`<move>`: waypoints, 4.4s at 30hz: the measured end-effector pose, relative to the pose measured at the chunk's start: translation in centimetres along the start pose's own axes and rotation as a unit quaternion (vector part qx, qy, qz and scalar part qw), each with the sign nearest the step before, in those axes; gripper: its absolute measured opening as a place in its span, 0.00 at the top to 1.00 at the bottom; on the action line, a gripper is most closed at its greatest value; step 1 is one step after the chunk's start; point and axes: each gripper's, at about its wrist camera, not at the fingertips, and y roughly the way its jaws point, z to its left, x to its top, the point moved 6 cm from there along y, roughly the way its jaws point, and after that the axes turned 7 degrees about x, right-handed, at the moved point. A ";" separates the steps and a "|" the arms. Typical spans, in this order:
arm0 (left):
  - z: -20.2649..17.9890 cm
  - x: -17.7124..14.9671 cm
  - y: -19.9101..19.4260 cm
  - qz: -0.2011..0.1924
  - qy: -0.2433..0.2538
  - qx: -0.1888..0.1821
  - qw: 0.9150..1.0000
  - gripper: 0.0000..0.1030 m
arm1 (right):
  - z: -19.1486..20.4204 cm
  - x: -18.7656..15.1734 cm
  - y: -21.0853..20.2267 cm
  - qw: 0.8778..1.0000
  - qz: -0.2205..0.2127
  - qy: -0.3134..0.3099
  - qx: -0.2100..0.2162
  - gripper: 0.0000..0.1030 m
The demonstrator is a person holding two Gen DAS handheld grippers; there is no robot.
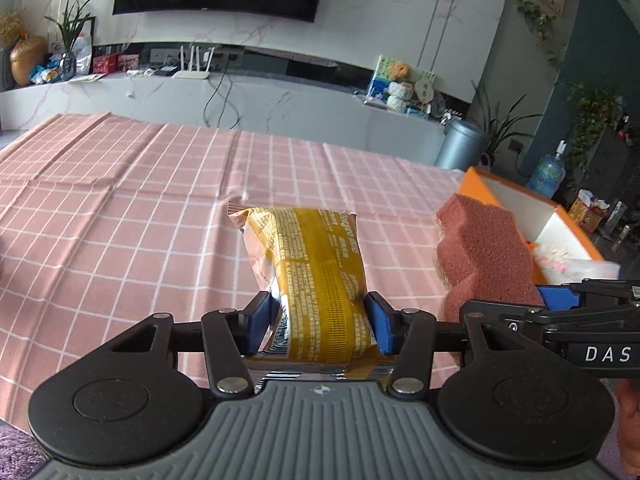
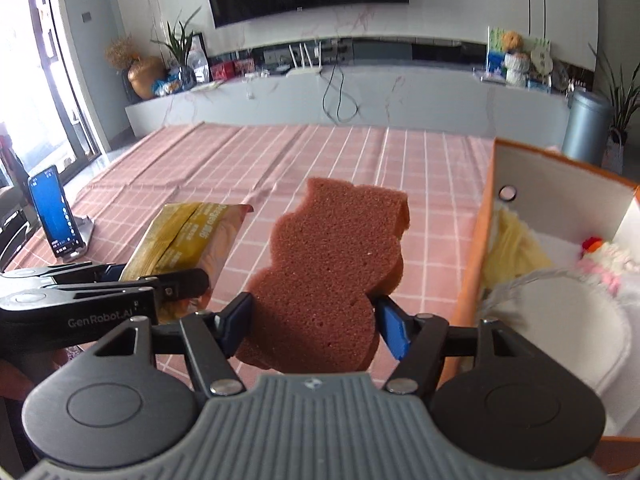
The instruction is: Organize soft objects
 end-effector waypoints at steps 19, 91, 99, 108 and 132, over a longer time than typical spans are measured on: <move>-13.9 3.5 -0.5 -0.038 0.120 -0.131 0.983 0.43 | -8.6 0.7 -10.1 0.995 -0.043 -0.020 -0.086 0.36; -22.6 -1.3 8.1 0.093 0.277 -0.192 0.937 0.69 | -18.2 -1.6 -5.7 0.975 0.141 -0.078 -0.150 0.54; -21.2 -0.9 6.0 0.048 0.246 -0.184 0.950 0.58 | -16.9 -0.8 -8.3 0.974 0.100 -0.097 -0.181 0.43; -18.6 1.0 3.3 -0.054 0.151 -0.150 0.976 0.54 | -14.1 -0.4 -11.2 0.977 0.003 -0.064 -0.205 0.27; -16.1 -1.1 -2.5 -0.202 0.178 -0.004 0.963 0.16 | -7.8 -5.2 -12.6 0.961 -0.156 0.019 -0.228 0.09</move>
